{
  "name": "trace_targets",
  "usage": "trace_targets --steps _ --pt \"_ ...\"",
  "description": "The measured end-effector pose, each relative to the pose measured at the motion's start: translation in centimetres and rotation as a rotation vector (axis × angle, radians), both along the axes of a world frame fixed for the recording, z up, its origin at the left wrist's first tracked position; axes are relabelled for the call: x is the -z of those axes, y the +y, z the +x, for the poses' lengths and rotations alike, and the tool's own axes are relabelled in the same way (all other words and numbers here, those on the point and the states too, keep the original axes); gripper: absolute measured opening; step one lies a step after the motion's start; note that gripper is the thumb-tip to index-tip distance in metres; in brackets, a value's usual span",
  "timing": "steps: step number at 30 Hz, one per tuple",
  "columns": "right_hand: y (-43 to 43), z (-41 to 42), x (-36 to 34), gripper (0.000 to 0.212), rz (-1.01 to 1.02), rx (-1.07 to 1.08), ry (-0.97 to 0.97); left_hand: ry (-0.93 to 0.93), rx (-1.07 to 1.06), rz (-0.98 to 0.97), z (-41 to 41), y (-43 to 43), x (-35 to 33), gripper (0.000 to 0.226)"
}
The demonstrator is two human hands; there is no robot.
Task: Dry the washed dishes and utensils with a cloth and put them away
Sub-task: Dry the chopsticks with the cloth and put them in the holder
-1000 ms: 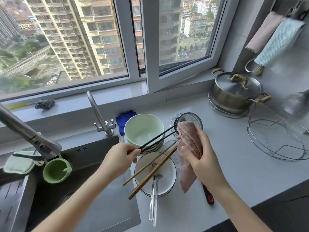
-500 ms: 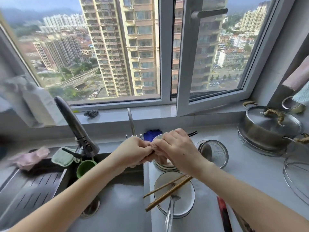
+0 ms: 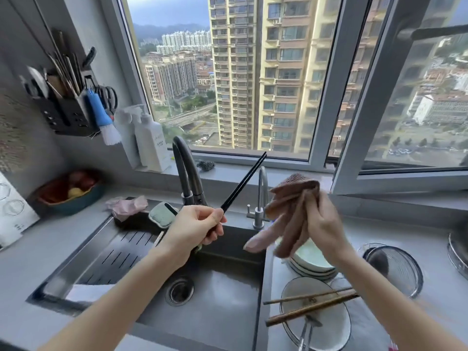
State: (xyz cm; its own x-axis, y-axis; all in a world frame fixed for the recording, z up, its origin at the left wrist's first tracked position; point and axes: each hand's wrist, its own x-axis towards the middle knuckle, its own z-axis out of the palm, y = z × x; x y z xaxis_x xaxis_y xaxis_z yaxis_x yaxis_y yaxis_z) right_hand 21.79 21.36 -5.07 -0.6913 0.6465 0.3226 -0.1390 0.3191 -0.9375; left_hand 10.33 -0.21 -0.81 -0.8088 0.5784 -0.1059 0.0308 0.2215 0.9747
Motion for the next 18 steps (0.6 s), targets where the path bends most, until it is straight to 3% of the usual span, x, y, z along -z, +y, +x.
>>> trace_targets --steps 3,6,10,13,16,18 --pt "-5.0 -3.5 -0.1 0.038 -0.497 -0.16 -0.032 -0.033 0.034 0.039 -0.6 0.1 0.7 0.022" --pt "-9.5 -6.8 -0.3 0.033 -0.688 -0.269 0.027 -0.066 0.124 0.019 -1.8 -0.7 1.5 0.024" --pt "-13.9 -11.2 -0.4 0.012 -0.61 -0.229 0.13 0.014 0.145 -0.086 -5.0 -3.5 2.1 0.032" --pt "-16.1 -13.9 -1.3 0.014 -0.348 -0.201 0.034 0.134 0.19 -0.285 -9.2 -7.7 1.1 0.049" --pt "-18.5 -16.2 -2.1 0.015 -0.121 -0.189 -0.128 0.374 0.06 -0.196 -14.8 -12.0 -0.8 0.045" --pt "-20.9 -17.8 -2.2 0.02 -0.058 -0.231 -0.223 0.353 0.06 -0.055 -17.9 -13.2 -1.4 0.044"
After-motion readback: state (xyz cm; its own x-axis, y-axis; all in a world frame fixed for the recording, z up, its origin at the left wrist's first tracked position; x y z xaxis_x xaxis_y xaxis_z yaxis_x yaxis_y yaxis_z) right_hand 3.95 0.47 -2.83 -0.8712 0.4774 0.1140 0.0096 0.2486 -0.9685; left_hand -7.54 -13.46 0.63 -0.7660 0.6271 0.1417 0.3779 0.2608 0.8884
